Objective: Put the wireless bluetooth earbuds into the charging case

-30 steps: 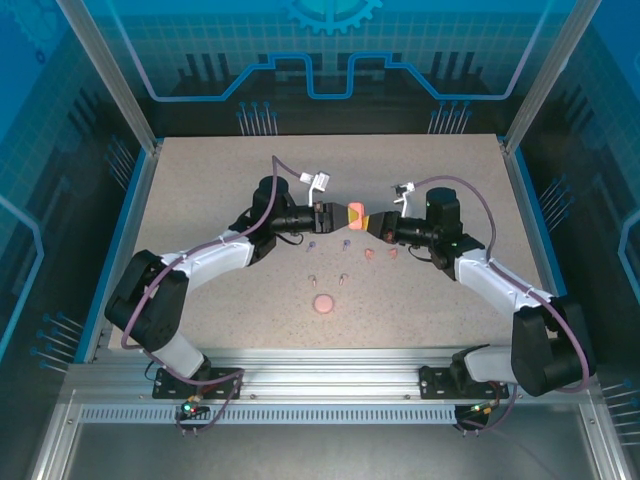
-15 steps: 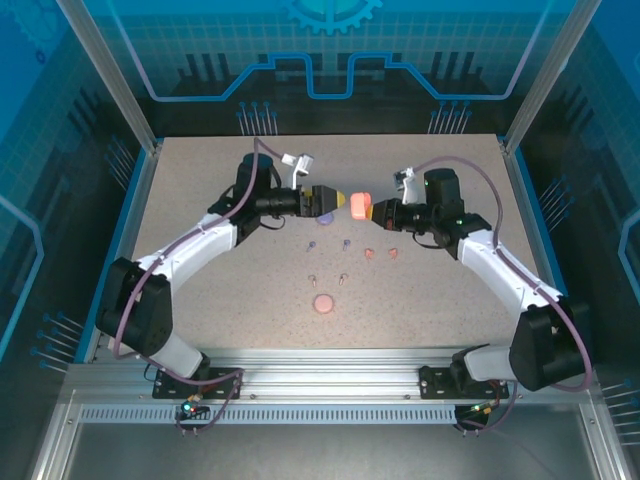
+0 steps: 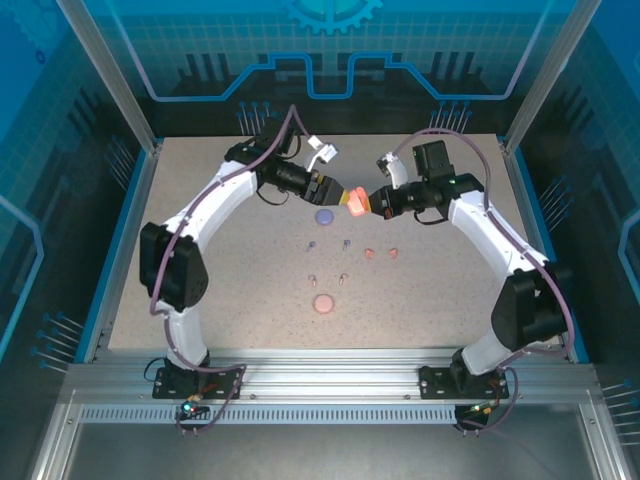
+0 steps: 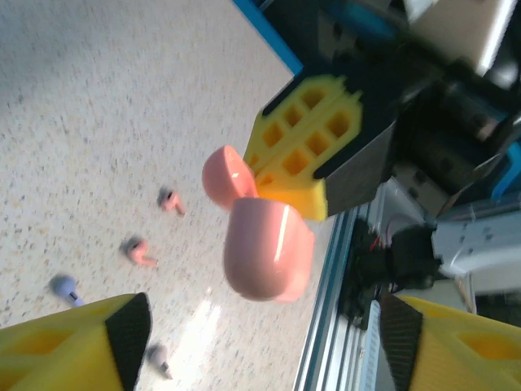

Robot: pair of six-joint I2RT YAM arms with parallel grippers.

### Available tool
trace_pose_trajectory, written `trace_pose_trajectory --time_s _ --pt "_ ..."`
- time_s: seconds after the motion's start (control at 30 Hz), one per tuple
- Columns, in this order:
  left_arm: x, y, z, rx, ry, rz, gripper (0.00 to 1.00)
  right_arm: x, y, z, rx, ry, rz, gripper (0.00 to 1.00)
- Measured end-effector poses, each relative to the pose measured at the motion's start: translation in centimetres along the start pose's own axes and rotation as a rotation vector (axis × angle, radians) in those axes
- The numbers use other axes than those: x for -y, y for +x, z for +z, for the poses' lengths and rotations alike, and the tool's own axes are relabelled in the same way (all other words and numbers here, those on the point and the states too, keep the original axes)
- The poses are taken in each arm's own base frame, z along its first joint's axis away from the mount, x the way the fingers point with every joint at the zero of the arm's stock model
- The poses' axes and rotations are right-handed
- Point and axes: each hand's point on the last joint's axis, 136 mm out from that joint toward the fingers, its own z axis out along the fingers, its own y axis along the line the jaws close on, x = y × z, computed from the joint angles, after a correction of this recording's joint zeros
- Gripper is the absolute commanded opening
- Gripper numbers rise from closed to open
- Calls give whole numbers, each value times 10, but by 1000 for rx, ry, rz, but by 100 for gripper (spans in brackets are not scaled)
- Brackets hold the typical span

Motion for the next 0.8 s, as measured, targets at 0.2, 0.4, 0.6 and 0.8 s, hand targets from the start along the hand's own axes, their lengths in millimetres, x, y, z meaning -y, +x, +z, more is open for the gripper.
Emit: trace_pose_trajectory --time_s 0.2,0.4,0.6,0.8 --pt "-14 4 13 -85 38 -20 64 4 1 14 -60 -41 -46 0" --pt "-14 -3 16 -106 67 3 57 14 0 31 -99 -52 -43 0" --pt "-25 -1 21 -134 80 -8 53 15 -6 34 -97 -66 -44 0" --pt "-32 7 27 -157 93 -42 46 14 -11 33 -88 -66 -52 0"
